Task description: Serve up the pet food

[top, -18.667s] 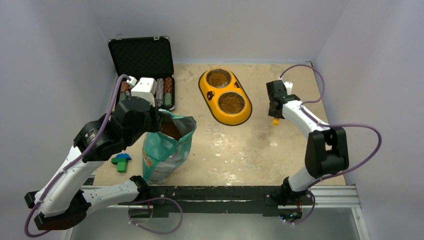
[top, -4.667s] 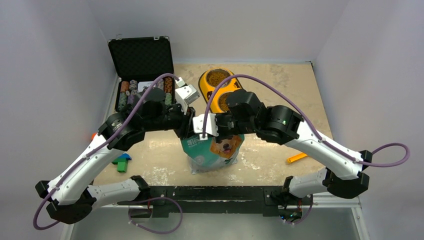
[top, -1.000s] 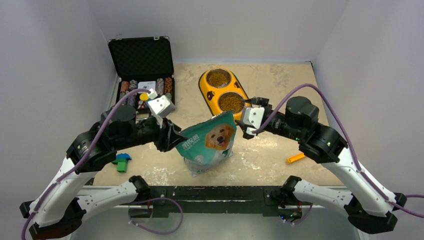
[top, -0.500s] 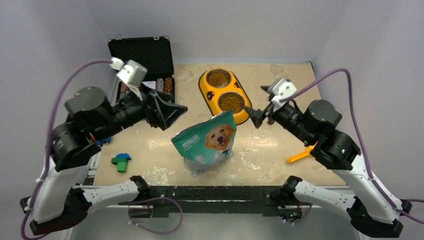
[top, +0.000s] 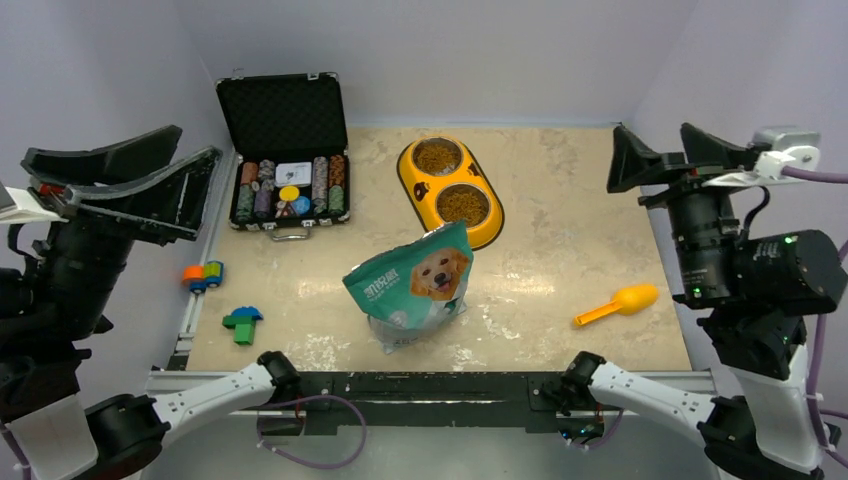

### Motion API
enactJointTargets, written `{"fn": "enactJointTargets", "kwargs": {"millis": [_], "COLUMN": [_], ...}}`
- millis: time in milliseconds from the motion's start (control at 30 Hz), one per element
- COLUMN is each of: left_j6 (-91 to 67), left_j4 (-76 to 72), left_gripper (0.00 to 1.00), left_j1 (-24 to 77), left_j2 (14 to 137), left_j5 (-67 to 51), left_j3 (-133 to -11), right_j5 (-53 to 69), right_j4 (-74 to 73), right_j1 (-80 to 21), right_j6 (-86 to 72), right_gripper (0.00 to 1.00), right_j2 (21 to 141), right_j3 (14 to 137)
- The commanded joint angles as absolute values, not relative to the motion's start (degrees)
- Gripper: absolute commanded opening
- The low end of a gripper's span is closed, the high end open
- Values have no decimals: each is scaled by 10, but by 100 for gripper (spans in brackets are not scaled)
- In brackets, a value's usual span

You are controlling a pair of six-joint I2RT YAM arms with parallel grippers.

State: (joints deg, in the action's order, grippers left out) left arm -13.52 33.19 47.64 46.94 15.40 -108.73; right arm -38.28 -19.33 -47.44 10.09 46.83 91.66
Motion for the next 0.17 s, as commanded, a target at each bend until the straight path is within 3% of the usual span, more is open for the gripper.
{"fn": "enactJointTargets", "kwargs": {"millis": [0,133], "left_j6": [-78,-73], "left_j4": [321,323], "left_gripper": [81,81], "left_j1": [473,474], "left_j2": [477,479], "left_j5": [190,190], "left_j3": [-1100,-1106], "right_j5": [-439,-461], "right_j4": [-134,-125], "right_j1": [-474,-474], "right_j6": [142,165], "right_gripper": [94,95], "right_j2": [456,459], "right_j3": [910,913]}}
